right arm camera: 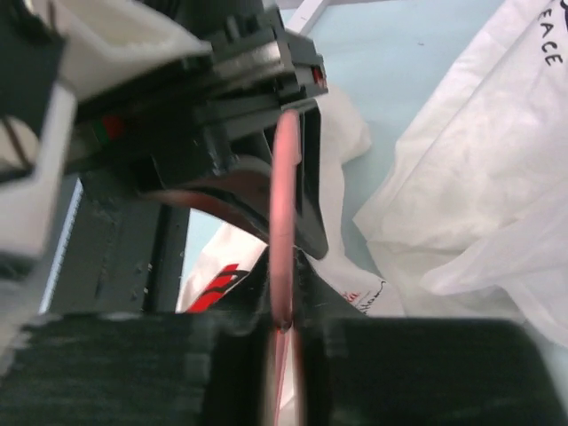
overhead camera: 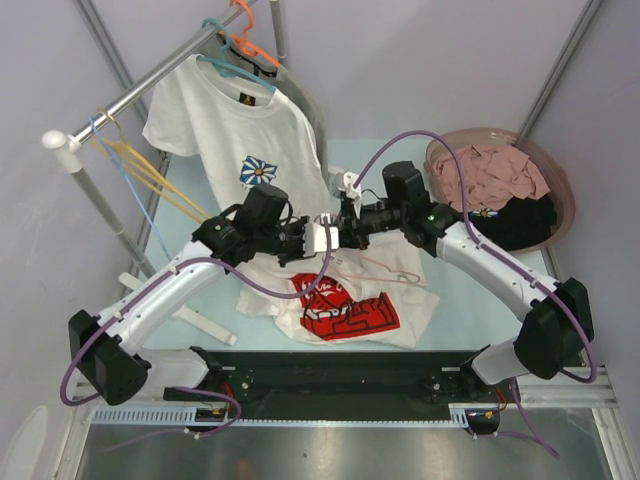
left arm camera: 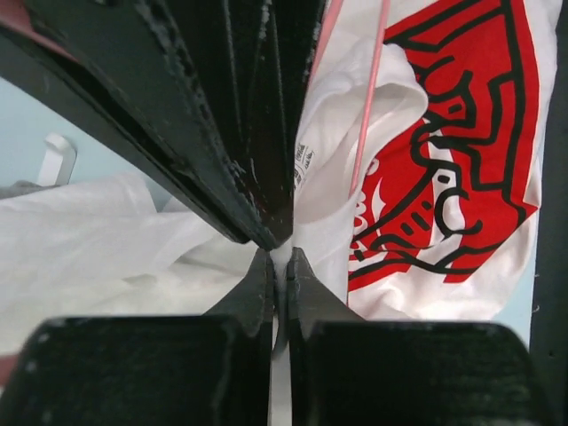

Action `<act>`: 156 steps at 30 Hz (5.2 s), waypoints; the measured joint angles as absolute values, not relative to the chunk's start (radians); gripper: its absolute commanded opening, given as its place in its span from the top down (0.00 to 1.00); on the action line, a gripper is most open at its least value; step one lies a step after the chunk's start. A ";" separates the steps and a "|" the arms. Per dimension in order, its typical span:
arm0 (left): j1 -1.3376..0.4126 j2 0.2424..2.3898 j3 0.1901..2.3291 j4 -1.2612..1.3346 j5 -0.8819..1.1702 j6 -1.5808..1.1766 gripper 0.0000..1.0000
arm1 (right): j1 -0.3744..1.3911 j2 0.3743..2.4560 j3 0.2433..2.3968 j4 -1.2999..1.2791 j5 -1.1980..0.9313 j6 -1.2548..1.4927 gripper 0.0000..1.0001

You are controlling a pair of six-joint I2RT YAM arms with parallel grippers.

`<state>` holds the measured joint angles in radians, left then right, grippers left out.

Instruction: Place the t-shirt on the hanger

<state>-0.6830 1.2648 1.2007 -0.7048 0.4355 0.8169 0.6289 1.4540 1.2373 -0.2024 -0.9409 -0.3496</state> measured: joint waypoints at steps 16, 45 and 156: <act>-0.694 1.282 1.191 -0.591 0.484 0.682 1.00 | 0.294 1.292 1.240 -0.414 -0.765 -0.080 0.23; -0.654 1.430 1.209 -0.457 0.184 0.263 1.00 | -0.033 1.021 0.985 -0.556 -0.550 0.059 0.31; -0.913 1.352 1.264 -0.408 0.006 0.696 1.00 | 0.493 1.017 1.114 -0.397 -0.488 -0.189 0.49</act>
